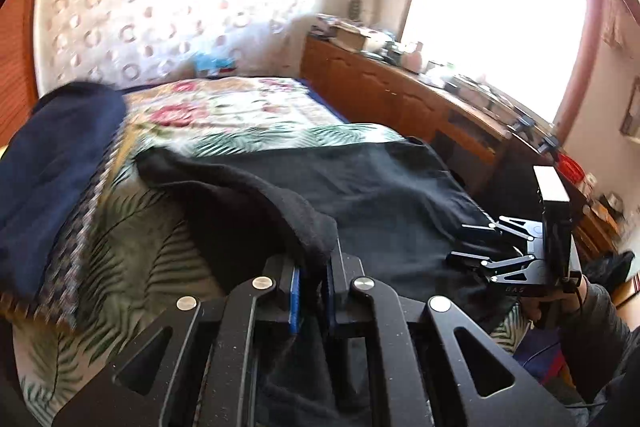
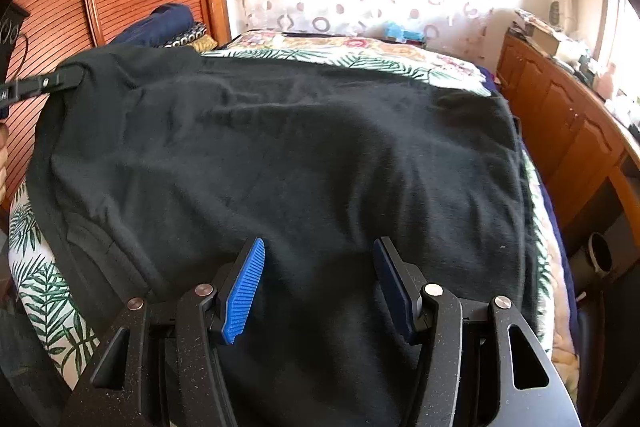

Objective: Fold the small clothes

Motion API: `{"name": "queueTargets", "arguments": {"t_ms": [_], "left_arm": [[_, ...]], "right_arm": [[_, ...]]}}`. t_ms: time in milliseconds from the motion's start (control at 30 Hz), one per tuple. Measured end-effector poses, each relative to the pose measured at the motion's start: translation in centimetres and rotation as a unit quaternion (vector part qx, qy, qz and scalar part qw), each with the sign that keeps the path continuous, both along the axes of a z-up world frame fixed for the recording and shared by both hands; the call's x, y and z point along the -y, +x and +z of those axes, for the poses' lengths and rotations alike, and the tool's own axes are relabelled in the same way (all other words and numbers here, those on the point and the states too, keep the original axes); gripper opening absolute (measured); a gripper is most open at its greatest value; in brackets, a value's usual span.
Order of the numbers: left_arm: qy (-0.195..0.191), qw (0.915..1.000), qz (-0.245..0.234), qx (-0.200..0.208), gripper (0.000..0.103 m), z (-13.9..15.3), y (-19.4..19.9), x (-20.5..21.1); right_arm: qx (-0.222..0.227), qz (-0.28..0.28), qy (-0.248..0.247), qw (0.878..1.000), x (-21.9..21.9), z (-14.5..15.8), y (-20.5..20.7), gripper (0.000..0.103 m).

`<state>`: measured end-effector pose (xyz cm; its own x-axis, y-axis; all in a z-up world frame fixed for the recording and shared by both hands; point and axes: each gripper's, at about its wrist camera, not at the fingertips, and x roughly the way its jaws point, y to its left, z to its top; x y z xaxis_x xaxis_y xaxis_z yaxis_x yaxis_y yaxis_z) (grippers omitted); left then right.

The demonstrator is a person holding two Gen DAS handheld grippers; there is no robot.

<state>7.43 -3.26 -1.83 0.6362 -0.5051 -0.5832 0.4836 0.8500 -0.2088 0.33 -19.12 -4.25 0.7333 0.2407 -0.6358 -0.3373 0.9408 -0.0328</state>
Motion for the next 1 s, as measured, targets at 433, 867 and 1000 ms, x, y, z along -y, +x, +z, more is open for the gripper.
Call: {"name": "queueTargets", "arguments": {"t_ms": [433,867,1000], "left_arm": [[0.019,0.9934,-0.113,0.007,0.010,3.7,1.9,10.4],[0.047,0.9931,-0.106,-0.015,0.066,1.1,2.1,9.7],[0.040,0.9967,-0.068,-0.018,0.080,0.3,2.3,6.7]], "right_arm": [[0.040,-0.049,0.022,0.998,5.1,3.2,-3.9,0.059],[0.028,-0.041,0.032,0.998,4.2,2.5,-2.6,0.059],[0.032,-0.025,0.036,0.999,2.9,2.9,-2.0,0.059]]}}
